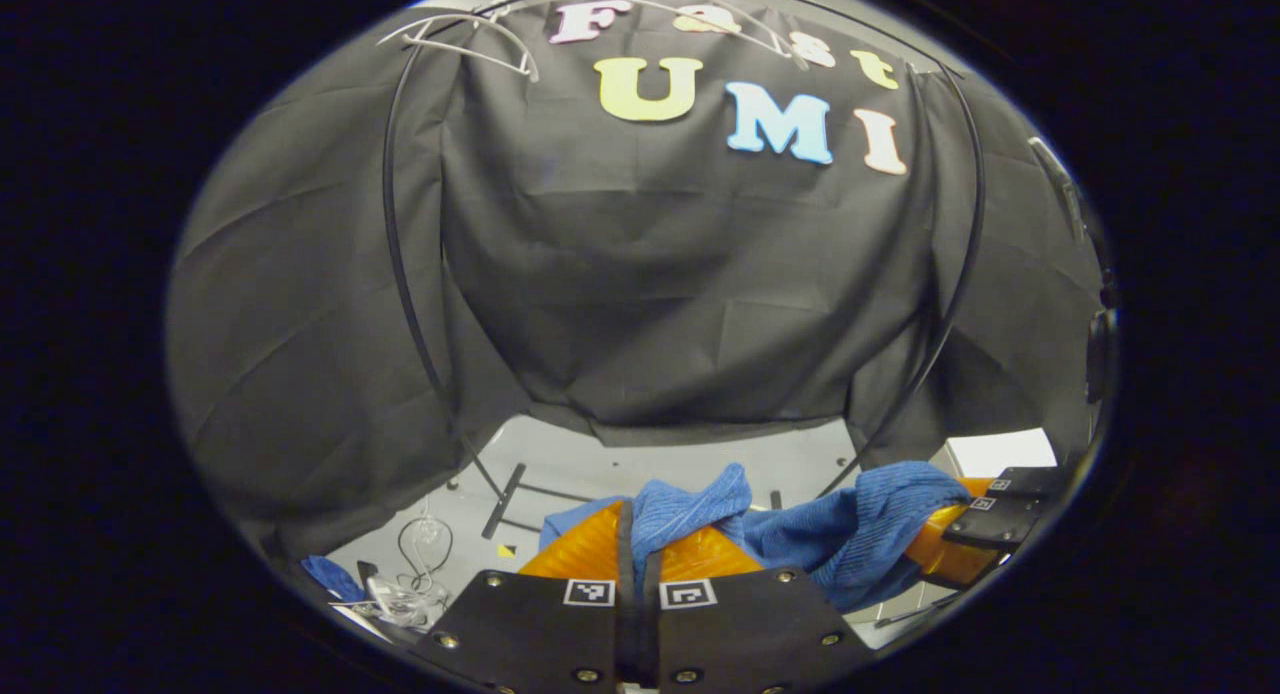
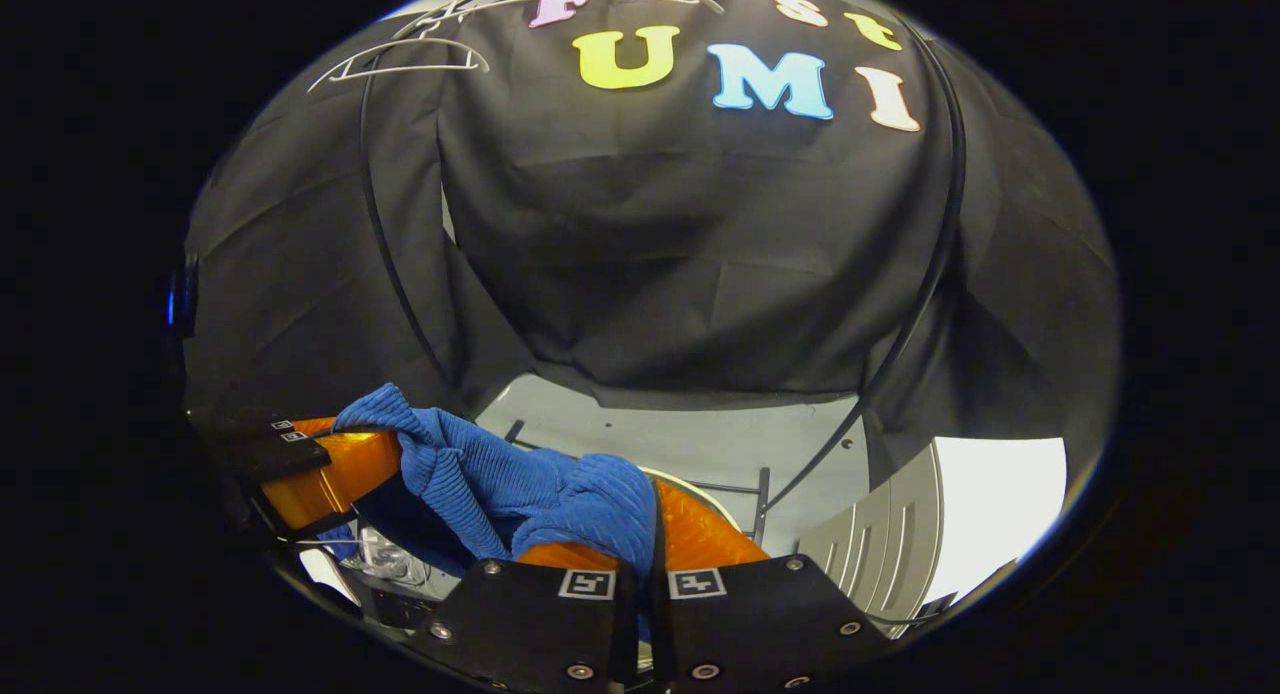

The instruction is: Grasp the clothes on the hanger with both hands and then place them into the laundry hamper below.

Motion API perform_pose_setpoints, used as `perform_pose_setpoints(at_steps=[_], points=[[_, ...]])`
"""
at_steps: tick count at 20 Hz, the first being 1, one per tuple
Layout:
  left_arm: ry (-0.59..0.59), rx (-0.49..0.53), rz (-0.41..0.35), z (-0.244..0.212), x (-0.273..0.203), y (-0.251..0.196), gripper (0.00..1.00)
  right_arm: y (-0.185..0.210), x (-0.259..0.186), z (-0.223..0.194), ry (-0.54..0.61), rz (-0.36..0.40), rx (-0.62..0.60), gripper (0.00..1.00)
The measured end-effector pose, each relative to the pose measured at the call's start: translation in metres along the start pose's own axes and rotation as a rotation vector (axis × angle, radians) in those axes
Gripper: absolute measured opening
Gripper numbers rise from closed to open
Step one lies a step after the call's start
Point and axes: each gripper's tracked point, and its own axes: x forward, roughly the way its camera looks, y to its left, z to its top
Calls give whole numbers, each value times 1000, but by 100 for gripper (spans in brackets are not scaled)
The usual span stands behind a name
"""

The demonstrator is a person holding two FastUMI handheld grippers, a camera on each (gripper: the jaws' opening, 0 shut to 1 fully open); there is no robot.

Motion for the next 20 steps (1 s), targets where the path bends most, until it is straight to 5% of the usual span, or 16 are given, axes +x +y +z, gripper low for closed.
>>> perform_pose_setpoints(at_steps=[13, 16, 20], points=[[200, 39, -4, -76, -3, 6, 1, 2, 9, -67, 165, -28, -25, 17], [205, 38, -2, -78, -7, 6, 40, 6, 7, -73, 183, -27, -24, 32], [189, 51, 11, -80, -7, 10, 94, 9, 5, -66, 155, -34, -12, 83]])
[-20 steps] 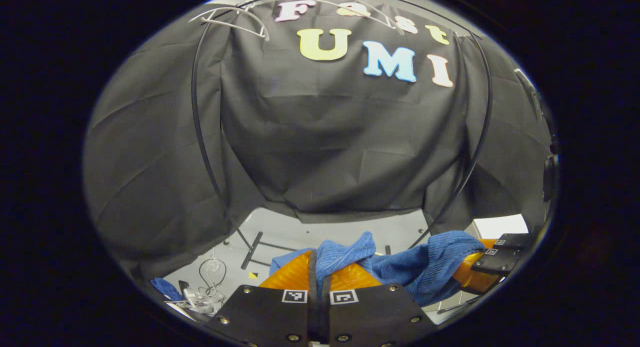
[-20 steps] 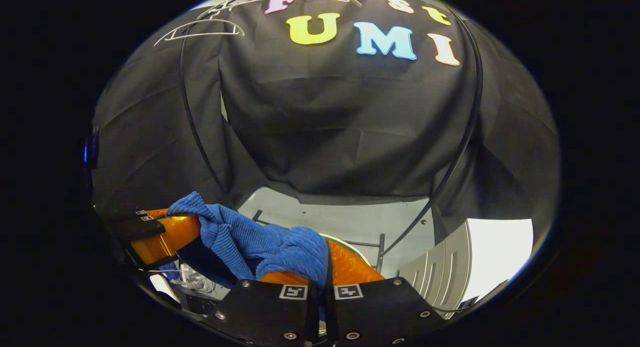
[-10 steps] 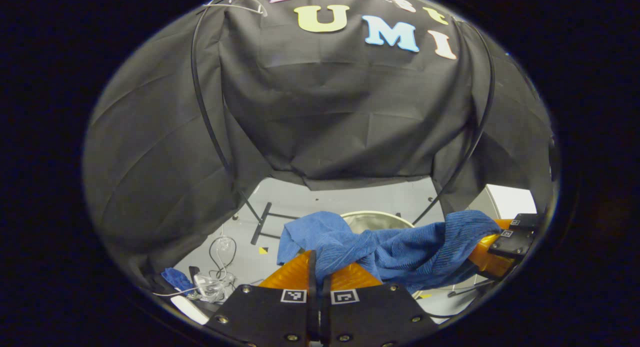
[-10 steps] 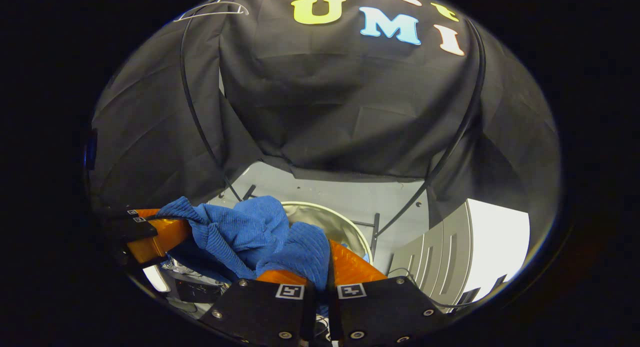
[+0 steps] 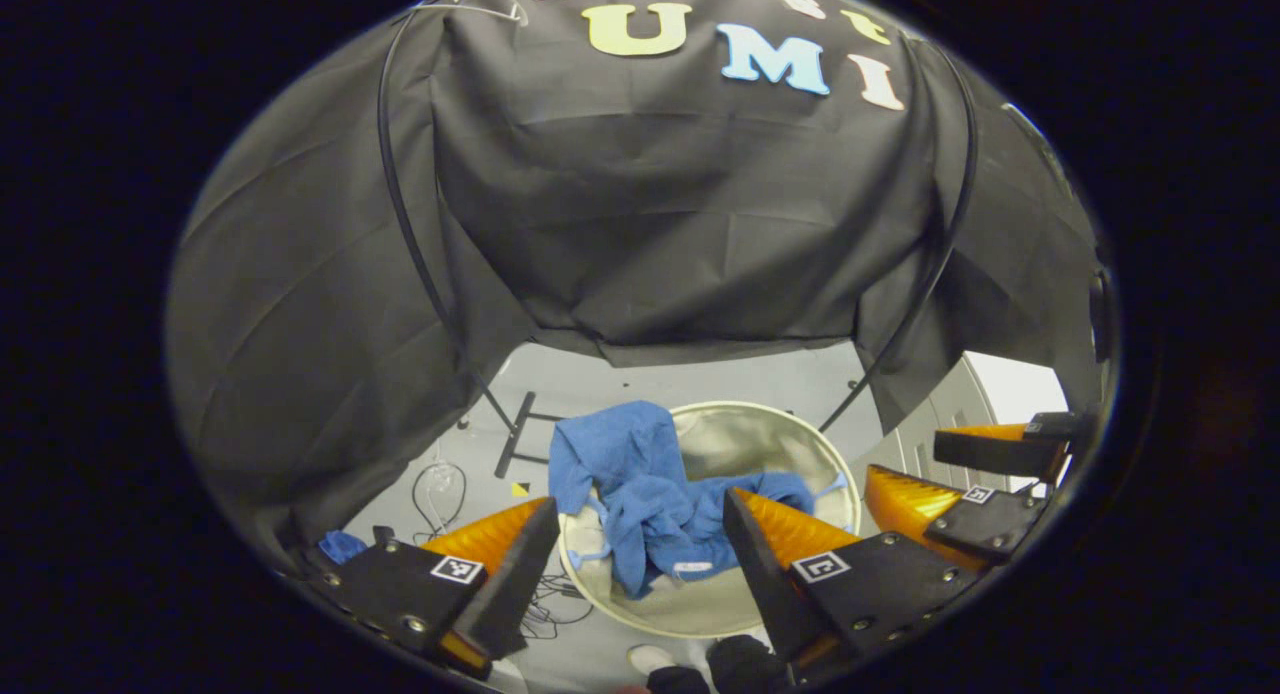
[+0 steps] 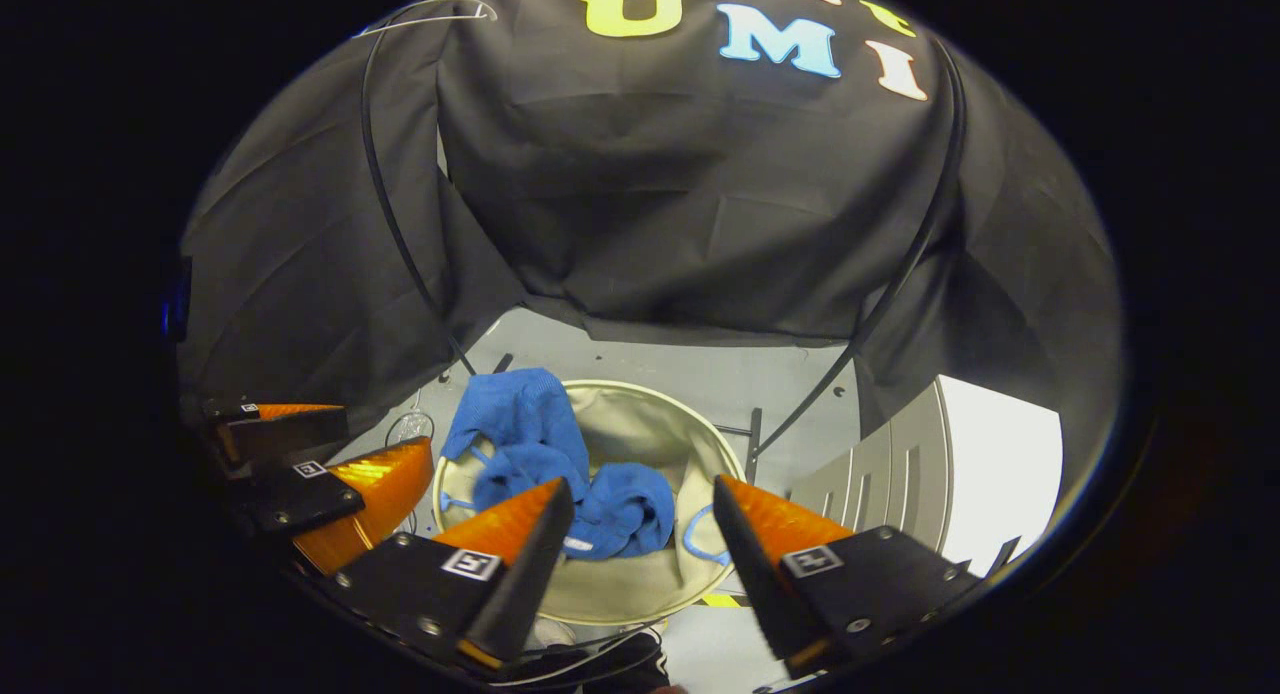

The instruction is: Grasp the clothes on the hanger with both hands and then place them into the laundry hamper below.

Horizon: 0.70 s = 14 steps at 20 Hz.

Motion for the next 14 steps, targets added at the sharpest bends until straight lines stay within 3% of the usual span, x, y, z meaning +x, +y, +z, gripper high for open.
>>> perform_pose_setpoints(at_steps=[1, 14], points=[[-2, 5, 1, -1, -2, 1, 94, -1, 0, 0, -2, -4, 2, 95], [-75, 21, 12, 25, -23, 12, 95, 1, -17, 13, -47, -23, 18, 95]])
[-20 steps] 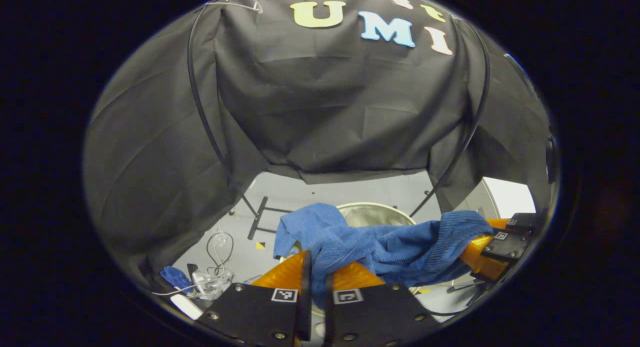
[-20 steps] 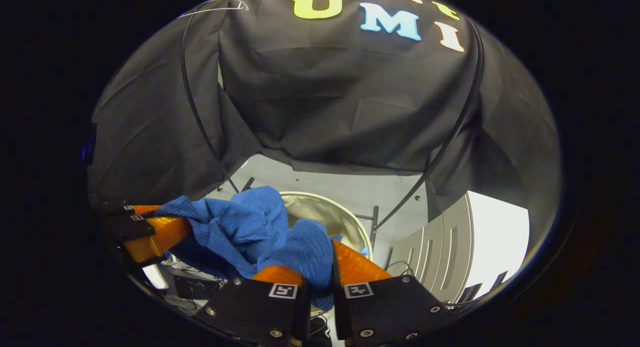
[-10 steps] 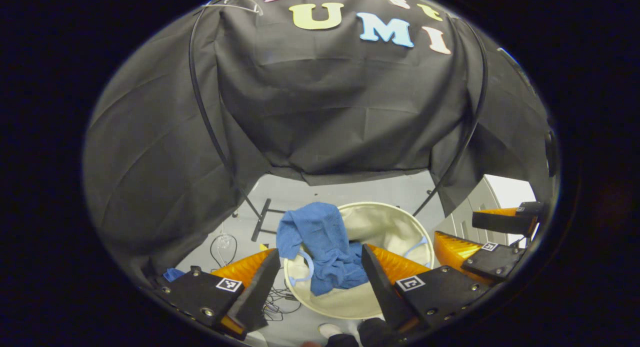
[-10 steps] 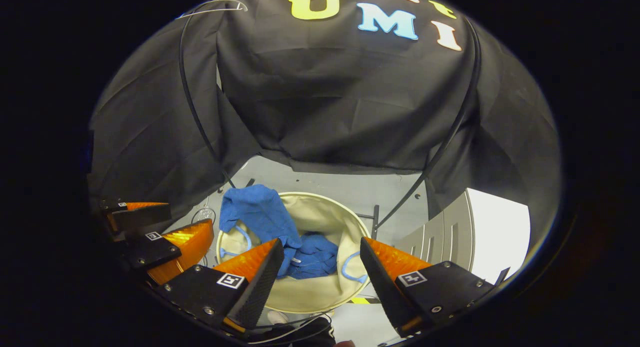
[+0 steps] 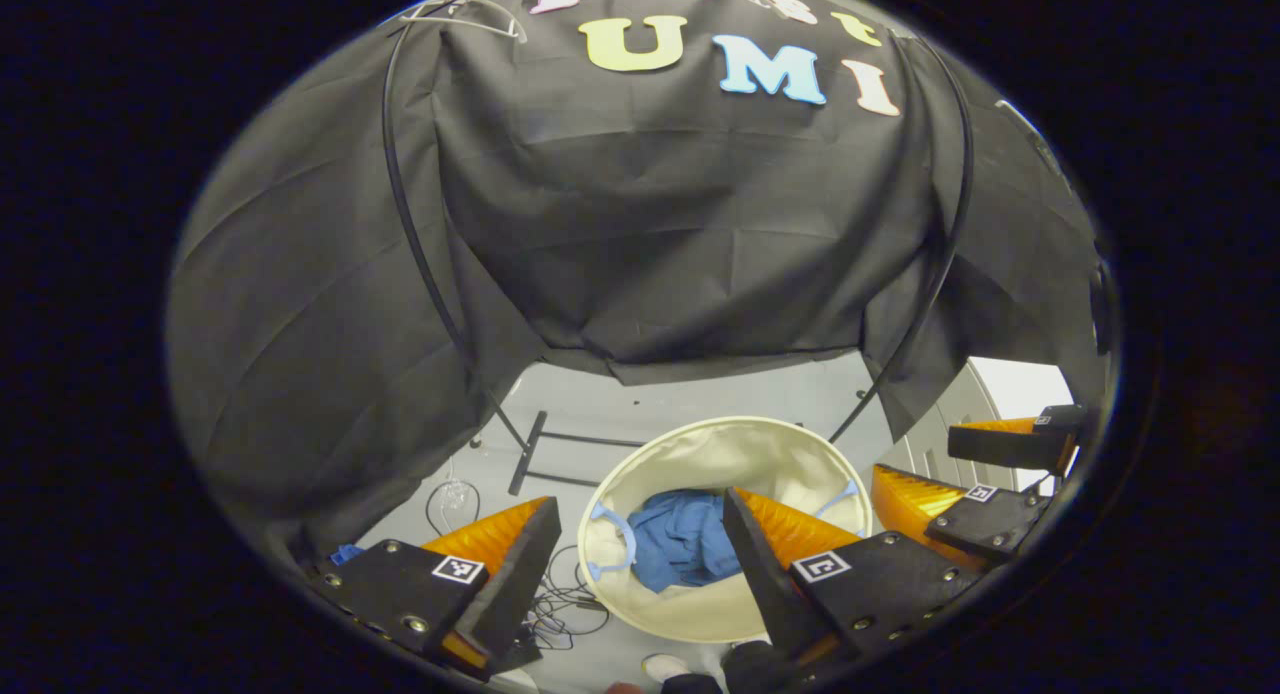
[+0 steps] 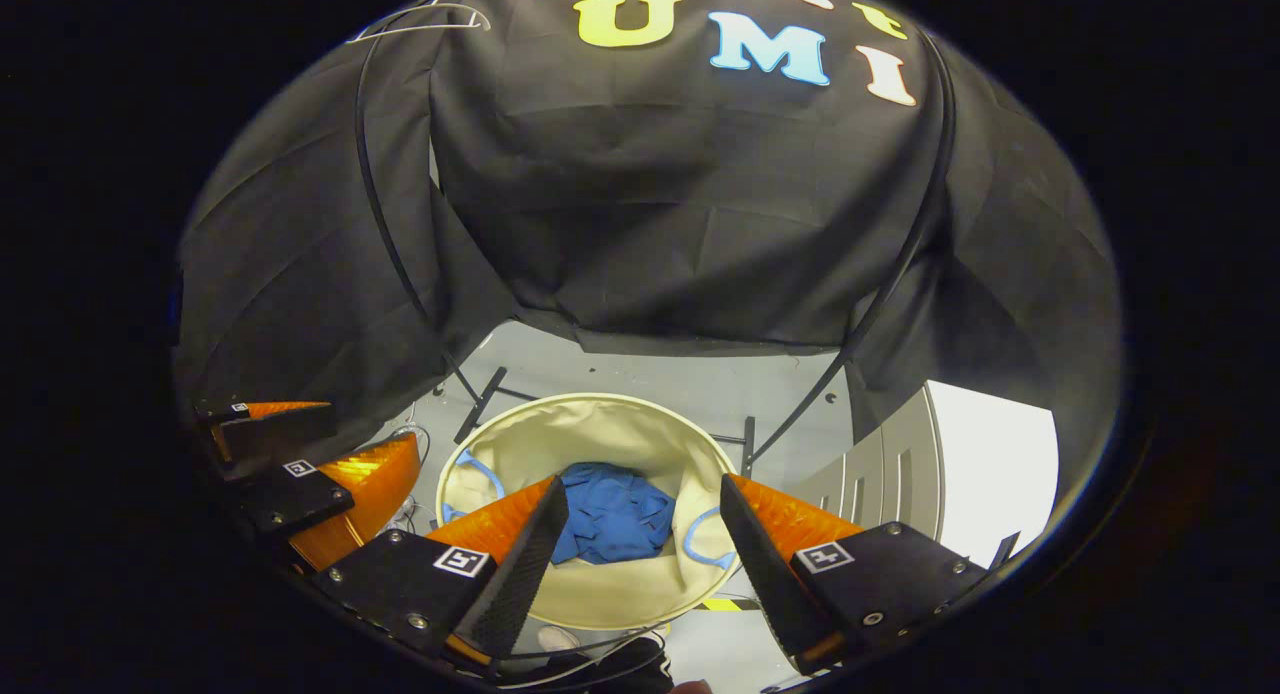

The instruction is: Grasp the clothes on the hanger with both hands and then place them into the laundry hamper below.

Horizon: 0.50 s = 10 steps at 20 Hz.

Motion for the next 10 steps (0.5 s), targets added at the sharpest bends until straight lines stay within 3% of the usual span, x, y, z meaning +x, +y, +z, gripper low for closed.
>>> perform_pose_setpoints(at_steps=[5, 10], points=[[-163, 9, -23, 58, -45, 8, 95, -5, -53, 39, -129, -21, 37, 95], [-369, -10, -62, 130, -127, 16, 94, -28, -138, 81, -321, -88, 72, 95]])
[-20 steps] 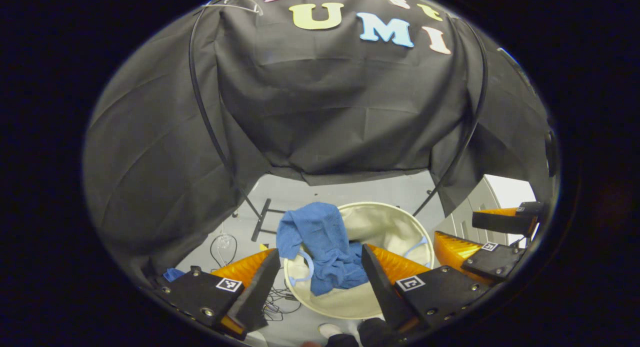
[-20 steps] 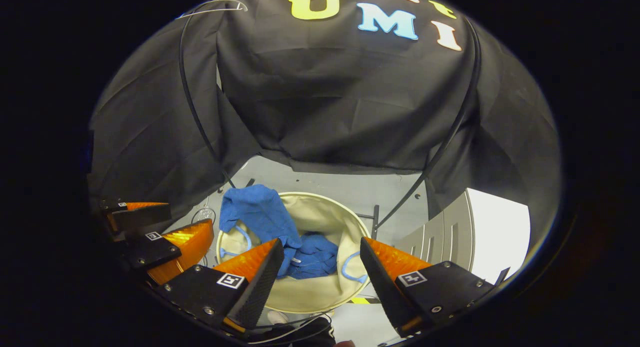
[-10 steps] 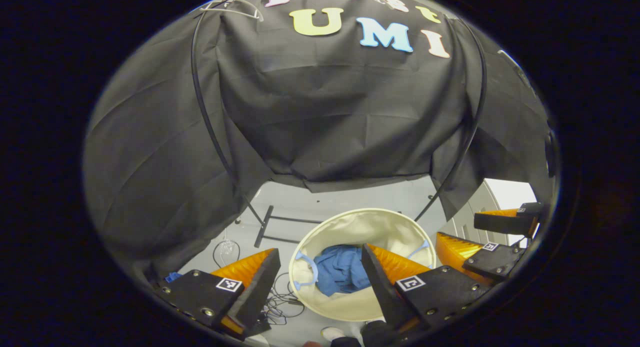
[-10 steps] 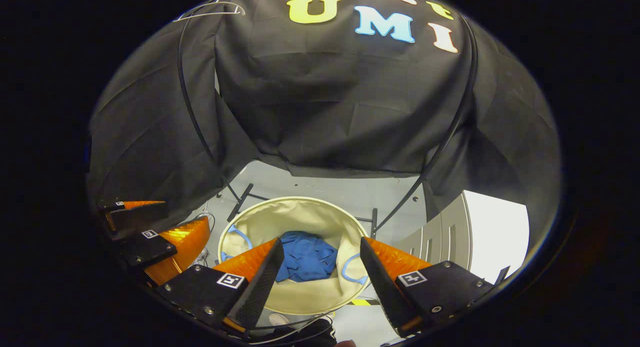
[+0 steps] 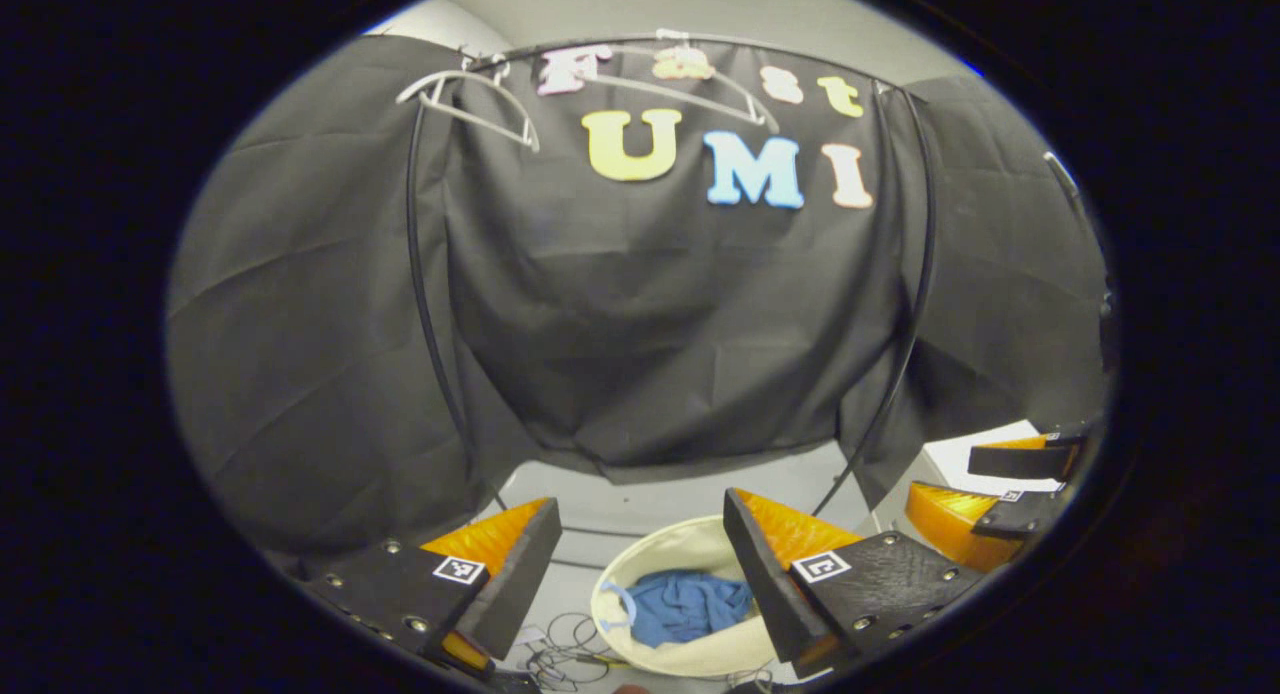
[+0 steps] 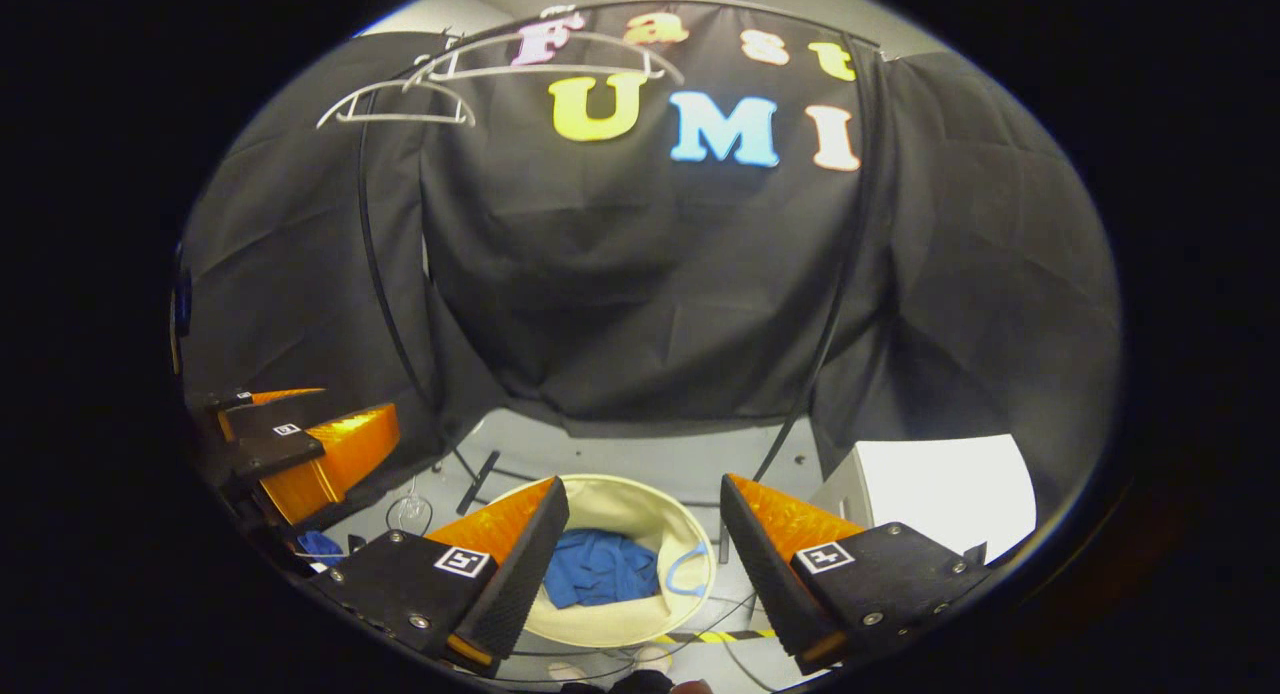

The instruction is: Grasp the clothes on the hanger with both hands and then place them into the laundry hamper below.

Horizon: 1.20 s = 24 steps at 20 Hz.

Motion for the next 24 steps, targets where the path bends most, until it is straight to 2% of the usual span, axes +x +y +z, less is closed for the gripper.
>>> perform_pose_setpoints(at_steps=[4, 5, 7, 10, 13, 17, 23, 24], points=[[-145, -1, -16, 73, -53, -8, 94, -27, -57, 45, -134, -26, 39, 95], [-177, -8, -21, 85, -68, -14, 94, -35, -71, 54, -161, -31, 42, 92], [-228, -23, -26, 104, -95, -24, 94, -52, -99, 73, -234, -50, 35, 95], [-302, -35, -7, 126, -136, -38, 94, -72, -144, 94, -334, -53, 15, 92], [-365, -29, 28, 132, -180, -56, 94, -85, -182, 101, -385, -19, 1, 94], [-417, -9, 64, 137, -232, -73, 94, -115, -222, 105, -439, -20, 33, 92], [-426, -7, 90, 133, -274, -83, 94, -136, -252, 90, -447, -28, 60, 92], [-435, 1, 95, 137, -278, -84, 94, -141, -253, 89, -448, -31, 65, 95]])
